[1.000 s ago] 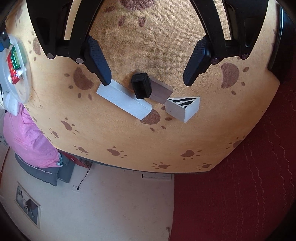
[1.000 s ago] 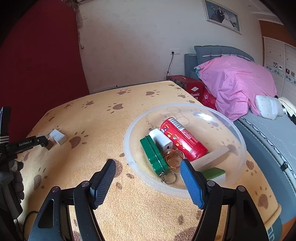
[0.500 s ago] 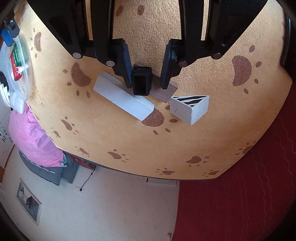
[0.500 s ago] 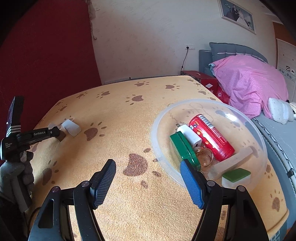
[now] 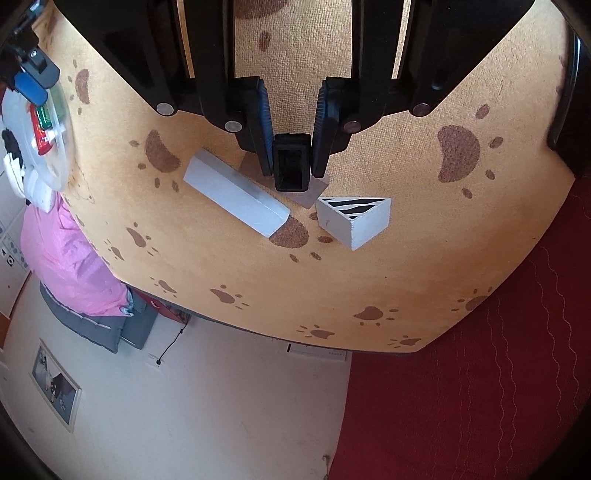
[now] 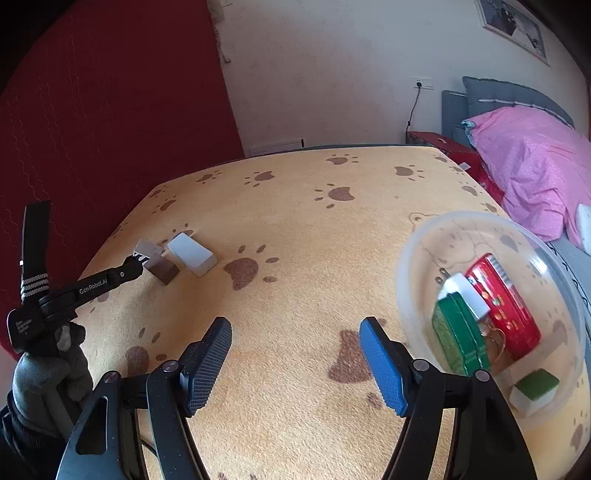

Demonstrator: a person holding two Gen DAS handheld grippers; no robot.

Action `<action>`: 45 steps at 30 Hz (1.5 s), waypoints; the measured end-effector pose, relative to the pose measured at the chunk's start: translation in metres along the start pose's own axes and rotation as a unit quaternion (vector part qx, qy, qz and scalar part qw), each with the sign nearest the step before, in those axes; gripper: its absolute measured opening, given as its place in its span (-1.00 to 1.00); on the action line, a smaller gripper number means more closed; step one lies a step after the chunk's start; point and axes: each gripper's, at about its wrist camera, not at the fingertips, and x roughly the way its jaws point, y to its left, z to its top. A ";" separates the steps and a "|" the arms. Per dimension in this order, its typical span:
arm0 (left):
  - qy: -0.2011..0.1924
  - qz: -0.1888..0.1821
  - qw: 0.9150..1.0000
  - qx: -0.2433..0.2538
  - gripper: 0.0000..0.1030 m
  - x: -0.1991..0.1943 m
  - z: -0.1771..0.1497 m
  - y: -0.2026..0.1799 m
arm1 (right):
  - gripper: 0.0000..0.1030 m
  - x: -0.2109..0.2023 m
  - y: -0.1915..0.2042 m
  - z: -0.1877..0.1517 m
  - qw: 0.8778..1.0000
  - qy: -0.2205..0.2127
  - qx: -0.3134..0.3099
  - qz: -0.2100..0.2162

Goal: Organize rigid objects
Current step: 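Grasp the long white block with the right gripper while the left holds the black box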

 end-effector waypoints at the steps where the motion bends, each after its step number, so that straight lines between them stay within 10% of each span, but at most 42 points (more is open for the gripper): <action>1: -0.001 0.001 1.000 -0.002 -0.61 -0.002 -0.001 0.002 | 0.46 0.004 0.005 0.002 1.000 0.001 -0.006 0.002; 34: 0.003 0.035 0.999 -0.035 -0.61 0.000 -0.016 0.030 | 0.45 0.139 0.101 0.057 0.982 0.076 -0.170 0.042; 45: 0.007 0.035 0.998 -0.042 -0.61 0.002 -0.017 0.032 | -0.03 0.144 0.114 0.060 0.977 0.072 -0.190 0.063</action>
